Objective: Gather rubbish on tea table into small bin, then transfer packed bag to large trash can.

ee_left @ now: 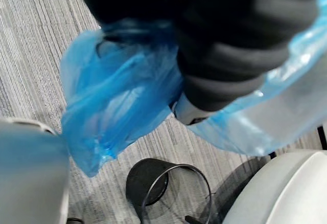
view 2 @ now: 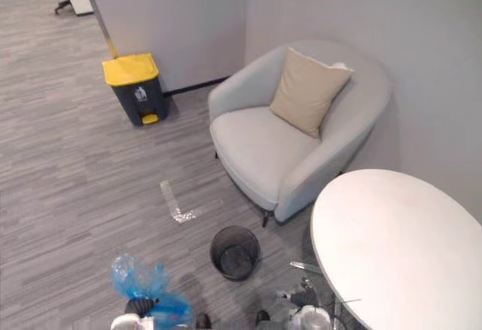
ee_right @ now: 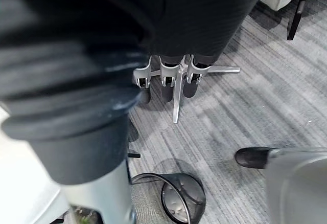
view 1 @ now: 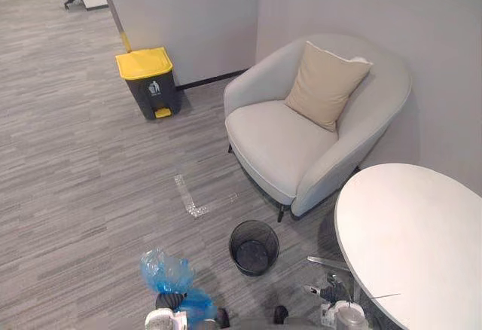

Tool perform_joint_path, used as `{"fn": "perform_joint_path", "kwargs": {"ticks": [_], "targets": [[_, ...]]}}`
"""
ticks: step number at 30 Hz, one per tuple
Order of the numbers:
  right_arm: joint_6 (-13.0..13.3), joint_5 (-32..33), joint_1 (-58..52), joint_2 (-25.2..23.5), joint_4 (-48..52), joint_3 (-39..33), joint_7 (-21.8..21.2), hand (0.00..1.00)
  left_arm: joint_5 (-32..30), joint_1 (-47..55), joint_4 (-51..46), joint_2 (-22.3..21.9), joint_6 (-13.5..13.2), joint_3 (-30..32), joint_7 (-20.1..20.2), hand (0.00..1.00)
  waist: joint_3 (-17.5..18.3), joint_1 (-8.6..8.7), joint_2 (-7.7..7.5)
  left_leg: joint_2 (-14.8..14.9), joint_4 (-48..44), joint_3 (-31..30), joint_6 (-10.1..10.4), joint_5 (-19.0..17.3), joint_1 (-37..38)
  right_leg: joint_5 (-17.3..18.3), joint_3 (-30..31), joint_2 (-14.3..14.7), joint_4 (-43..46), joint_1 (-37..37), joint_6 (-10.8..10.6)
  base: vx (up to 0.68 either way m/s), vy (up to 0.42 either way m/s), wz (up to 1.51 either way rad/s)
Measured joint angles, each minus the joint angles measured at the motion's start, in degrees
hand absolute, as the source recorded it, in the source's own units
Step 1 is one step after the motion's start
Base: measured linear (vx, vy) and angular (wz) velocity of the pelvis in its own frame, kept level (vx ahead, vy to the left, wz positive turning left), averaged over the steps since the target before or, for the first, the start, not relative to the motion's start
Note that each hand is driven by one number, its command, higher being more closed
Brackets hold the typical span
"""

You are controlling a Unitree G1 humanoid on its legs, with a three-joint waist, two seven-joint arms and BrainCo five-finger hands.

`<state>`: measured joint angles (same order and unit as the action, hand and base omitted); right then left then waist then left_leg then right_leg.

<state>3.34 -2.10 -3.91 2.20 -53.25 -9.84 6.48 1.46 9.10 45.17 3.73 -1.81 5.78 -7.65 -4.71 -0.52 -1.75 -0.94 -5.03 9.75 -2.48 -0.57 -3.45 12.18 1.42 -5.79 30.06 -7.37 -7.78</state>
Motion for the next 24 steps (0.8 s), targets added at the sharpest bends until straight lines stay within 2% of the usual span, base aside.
{"fn": "perform_joint_path", "kwargs": {"ticks": [1,3,5,6,8,9,10,12,13,15,16,17,18,21,23,24], "targets": [[0.0,0.0,0.1,-0.4,0.0,0.7,0.1,0.0,0.1,0.5,-0.9,-0.1,0.0,0.0,0.0,1.0,0.3,-0.48,-0.44,-0.1,-0.6,-0.5,0.0,0.0,-0.2,1.5,0.6,0.6,1.9,1.9,0.5,-0.03,-0.069,0.33],[0.2,0.0,1.1,-0.6,0.1,1.2,0.4,0.0,0.5,0.9,-1.4,-0.1,0.0,0.0,-0.2,1.0,0.6,-1.93,-1.0,-0.3,-2.6,-0.9,0.3,0.2,-2.5,2.9,0.8,0.9,-4.9,5.0,3.3,-0.07,-0.095,0.08],[0.2,0.1,3.4,-0.4,0.7,1.1,1.0,0.0,1.0,-0.2,-1.5,-1.2,0.0,-0.1,-1.2,1.0,0.5,-2.69,-0.96,-0.3,-4.4,-1.5,1.1,1.2,-6.9,4.0,-0.1,1.1,-12.9,6.2,5.4,-0.17,-0.1,0.2],[0.5,0.4,4.2,0.2,0.9,1.1,1.3,0.0,1.0,-1.1,-1.3,-2.2,0.0,-0.5,-1.2,1.0,-1.1,-2.42,1.23,0.3,-4.2,-3.3,1.5,2.8,-7.9,3.0,-1.6,2.0,-14.4,6.4,6.0,-0.23,-0.106,0.57],[0.5,0.5,3.8,0.6,1.1,1.1,1.7,0.0,1.0,-1.7,-2.0,-4.0,0.0,-2.0,-1.1,1.0,-2.5,-1.77,3.47,0.7,-2.4,-6.5,2.9,5.6,-8.6,2.5,-5.1,3.1,-14.0,6.1,6.7,-0.31,-0.129,0.82],[0.4,0.5,3.2,0.3,0.9,1.0,1.7,0.0,1.0,-1.8,-2.2,-4.4,0.0,-2.7,-1.0,1.0,-2.6,-1.7,3.71,1.4,0.7,-6.9,4.4,5.7,-8.6,1.5,-7.7,2.9,-14.6,5.1,7.9,-0.42,-0.174,1.02],[0.1,0.5,3.2,-0.2,0.9,1.0,2.5,0.0,1.0,-1.7,-2.7,-4.5,0.0,-2.8,-1.0,1.0,-3.0,-1.28,3.34,3.1,-2.1,-2.0,4.3,4.4,-10.0,-0.2,-10.5,2.2,-15.9,4.3,9.0,-0.33,-0.135,0.77],[0.0,0.5,3.2,-0.2,1.0,1.0,2.8,0.0,1.0,-1.6,-3.4,-4.6,0.0,-2.8,-1.0,1.0,-3.2,-1.27,2.86,4.4,-7.6,0.6,3.6,2.5,-10.4,-0.9,-11.6,1.7,-15.9,3.5,9.3,-0.19,-0.084,0.55],[0.0,0.5,3.1,-0.1,1.3,1.0,3.1,0.0,1.0,-1.6,-4.2,-4.7,0.0,-2.9,-1.0,1.0,-3.4,-1.21,2.62,5.5,-11.5,2.0,4.1,0.0,-9.8,-1.4,-12.6,1.1,-15.8,3.1,9.4,-0.13,-0.029,0.57],[0.0,0.6,2.6,0.2,2.8,0.7,3.4,0.0,1.0,-1.7,-5.2,-5.1,-0.1,-3.0,-0.9,1.0,-3.5,-0.98,2.45,7.0,-14.8,3.0,5.6,-4.9,-7.4,-2.4,-14.7,0.0,-15.7,1.9,8.9,-0.17,0.052,0.61],[0.0,0.6,2.6,0.1,2.8,0.5,3.4,0.0,1.0,-1.7,-5.1,-5.1,-0.1,-3.0,-0.9,1.0,-3.5,-0.87,2.42,7.7,-15.5,3.8,6.1,-6.1,-6.2,-2.7,-15.5,-0.4,-15.7,1.5,8.7,-0.36,0.407,1.31],[-0.5,1.0,1.5,-1.4,2.2,-1.3,3.3,0.0,0.9,-2.3,-2.8,-4.0,0.1,-5.5,0.2,1.0,-2.8,0.31,2.79,7.0,-3.4,7.2,6.9,-7.4,0.2,-6.5,-18.6,-1.9,-19.7,1.6,4.9,-0.29,0.476,0.99],[-0.6,1.0,1.5,-3.0,1.8,-1.2,3.3,0.0,0.9,-1.7,-1.4,-2.5,0.1,-5.8,0.2,1.0,-2.4,0.13,2.07,5.8,-3.1,7.8,6.2,-7.0,-0.4,-8.5,-18.0,-2.2,-22.2,1.7,4.1,-0.23,0.459,0.84],[-0.6,1.0,1.7,-2.9,1.7,-1.2,3.3,0.0,0.8,-1.5,-0.9,-1.0,0.2,-7.3,0.2,1.0,-2.2,0.13,1.83,4.1,-3.1,8.1,5.7,-7.0,-0.4,-10.3,-17.3,-3.3,-24.7,2.6,3.0,-0.01,0.158,-0.09],[-0.6,1.0,1.8,-2.5,0.7,-1.3,3.4,0.0,0.8,-1.6,-0.9,-1.0,0.2,-7.3,0.2,1.0,-2.5,0.05,2.26,3.3,-4.2,7.7,4.1,-8.0,-0.5,-9.1,-17.3,-4.2,-23.1,2.3,2.6,-0.01,0.111,0.04],[-0.6,1.0,2.1,-2.2,0.6,-1.4,3.3,0.0,0.8,-1.6,-0.9,-1.3,0.2,-7.2,0.2,1.0,-2.8,0.18,2.3,2.7,-5.9,7.5,3.6,-10.7,-0.5,-6.2,-17.1,-5.7,-19.0,1.3,1.4,-0.01,0.166,0.17]]}}
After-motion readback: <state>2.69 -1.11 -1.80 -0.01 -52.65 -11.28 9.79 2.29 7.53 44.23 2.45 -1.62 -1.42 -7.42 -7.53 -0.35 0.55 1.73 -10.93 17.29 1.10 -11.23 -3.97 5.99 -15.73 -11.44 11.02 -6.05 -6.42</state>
